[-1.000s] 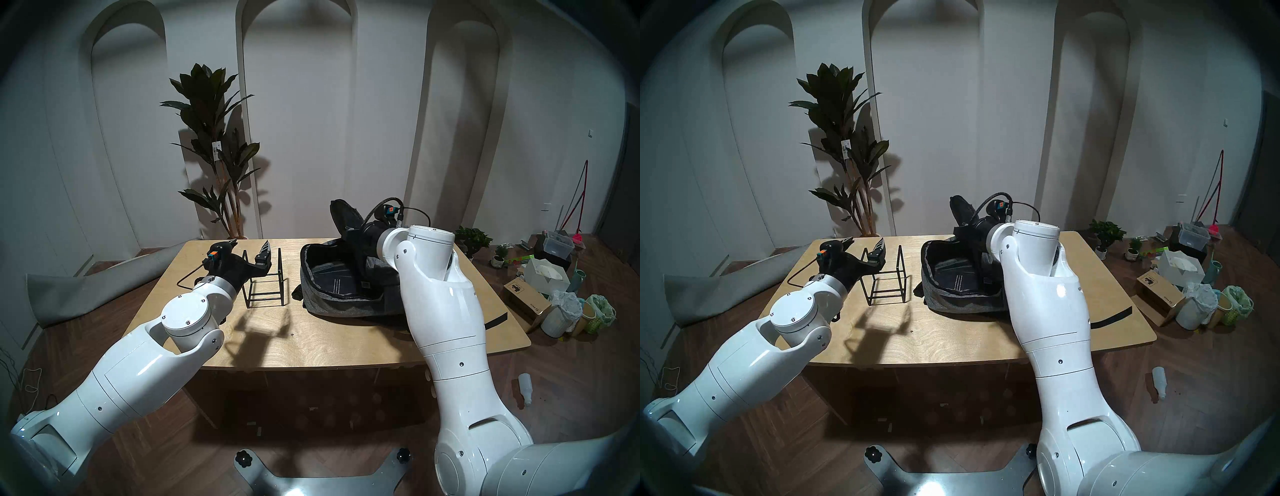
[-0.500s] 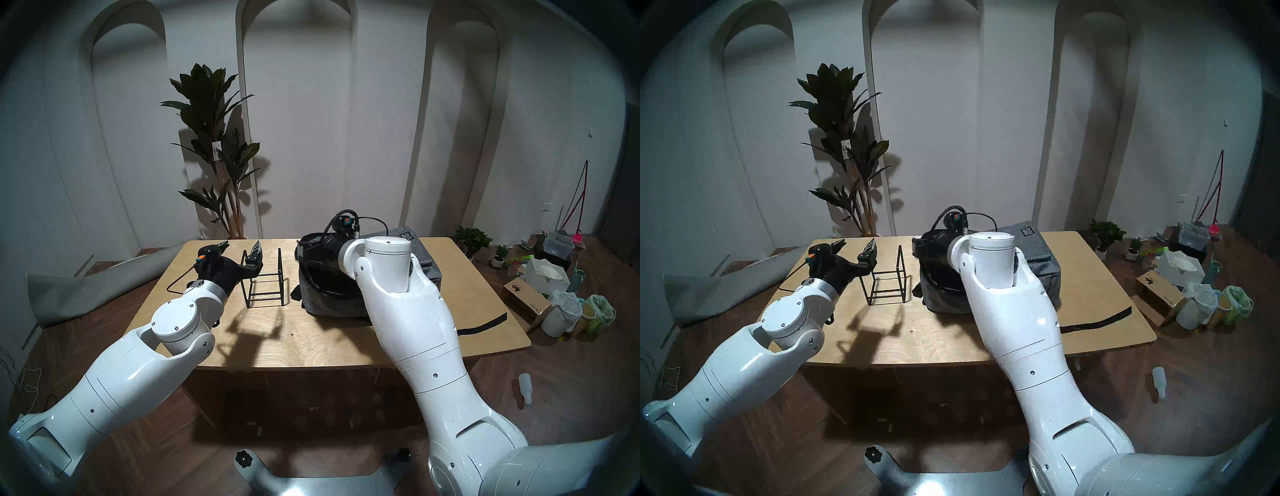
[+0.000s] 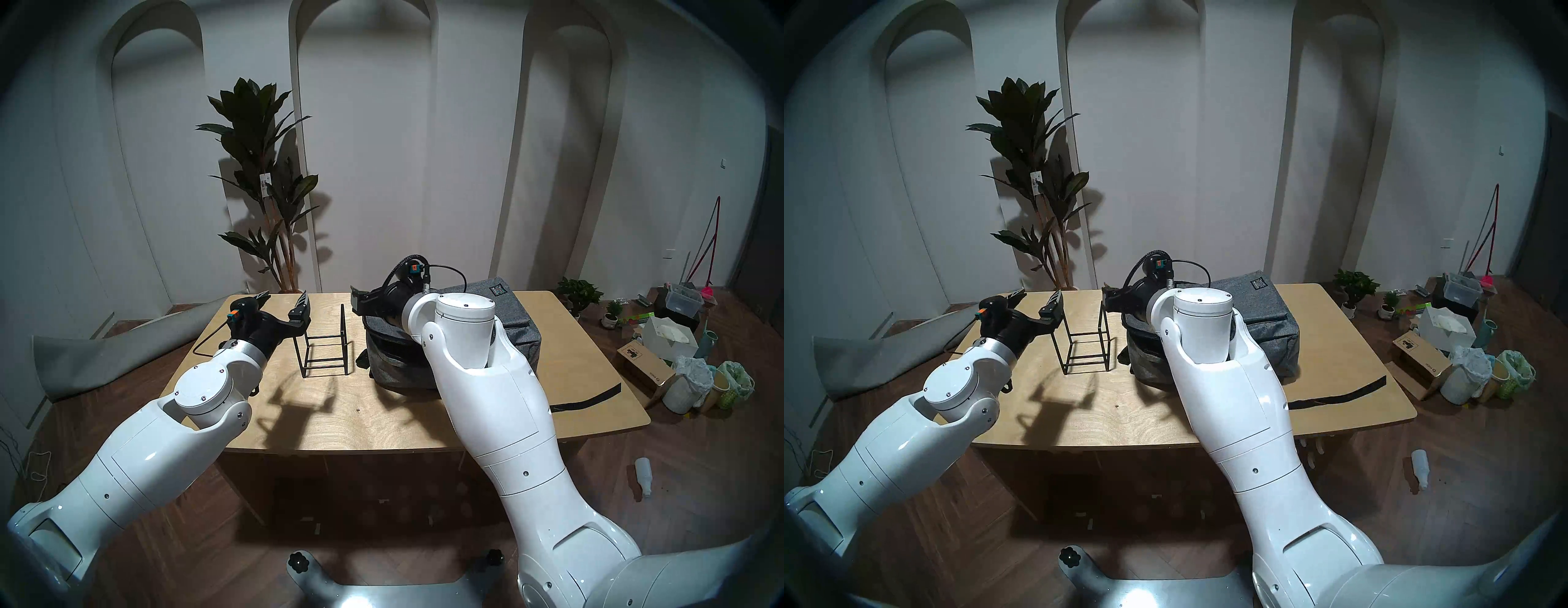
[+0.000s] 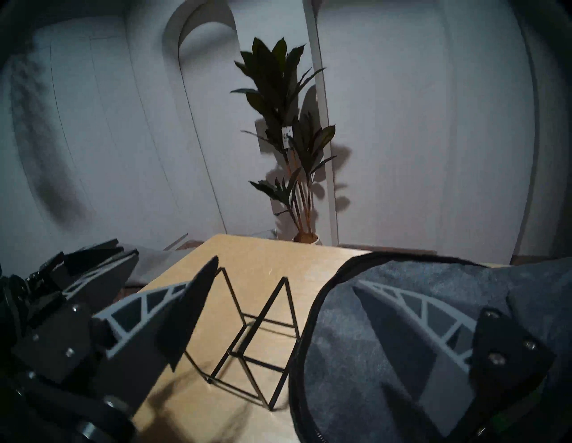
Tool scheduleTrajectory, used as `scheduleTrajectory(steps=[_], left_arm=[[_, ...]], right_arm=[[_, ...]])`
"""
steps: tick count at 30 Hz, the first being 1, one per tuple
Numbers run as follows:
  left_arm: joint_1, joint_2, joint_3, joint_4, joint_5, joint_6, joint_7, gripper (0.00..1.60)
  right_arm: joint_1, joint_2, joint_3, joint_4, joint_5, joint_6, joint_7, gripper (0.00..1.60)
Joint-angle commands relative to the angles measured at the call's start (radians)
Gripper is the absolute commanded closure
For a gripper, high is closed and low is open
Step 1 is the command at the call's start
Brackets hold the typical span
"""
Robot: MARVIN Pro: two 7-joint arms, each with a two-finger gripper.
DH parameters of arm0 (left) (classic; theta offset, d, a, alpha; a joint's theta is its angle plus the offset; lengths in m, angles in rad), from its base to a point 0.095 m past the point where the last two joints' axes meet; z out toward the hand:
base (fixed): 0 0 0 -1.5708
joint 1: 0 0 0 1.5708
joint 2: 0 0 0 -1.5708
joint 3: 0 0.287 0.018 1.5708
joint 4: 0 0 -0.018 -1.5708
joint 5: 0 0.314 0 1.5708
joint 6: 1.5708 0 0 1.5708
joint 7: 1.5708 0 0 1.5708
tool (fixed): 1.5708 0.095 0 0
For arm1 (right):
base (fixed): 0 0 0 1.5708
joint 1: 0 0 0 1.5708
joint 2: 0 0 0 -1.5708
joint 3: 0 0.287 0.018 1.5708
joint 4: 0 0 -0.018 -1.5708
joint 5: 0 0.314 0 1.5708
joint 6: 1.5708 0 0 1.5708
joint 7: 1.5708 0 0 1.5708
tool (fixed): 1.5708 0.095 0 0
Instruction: Put the book into the bag and close the bag
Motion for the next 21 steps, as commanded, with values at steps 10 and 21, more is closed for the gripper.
scheduleTrajectory(steps=[10,21], left_arm=[[-0.163,-0.137,0.065,0.131,0.232,-0.048,0.111,0.0],[-0.198,-0.049,0.076,0.153,0.236,0.0,0.008,0.0]], right_arm=[[-0.023,0.002,0.149,0.058,-0.015,-0.252,-0.052,0.0],[0.039,0.003,0.174,0.172,-0.001,-0.409,-0.01,0.0]])
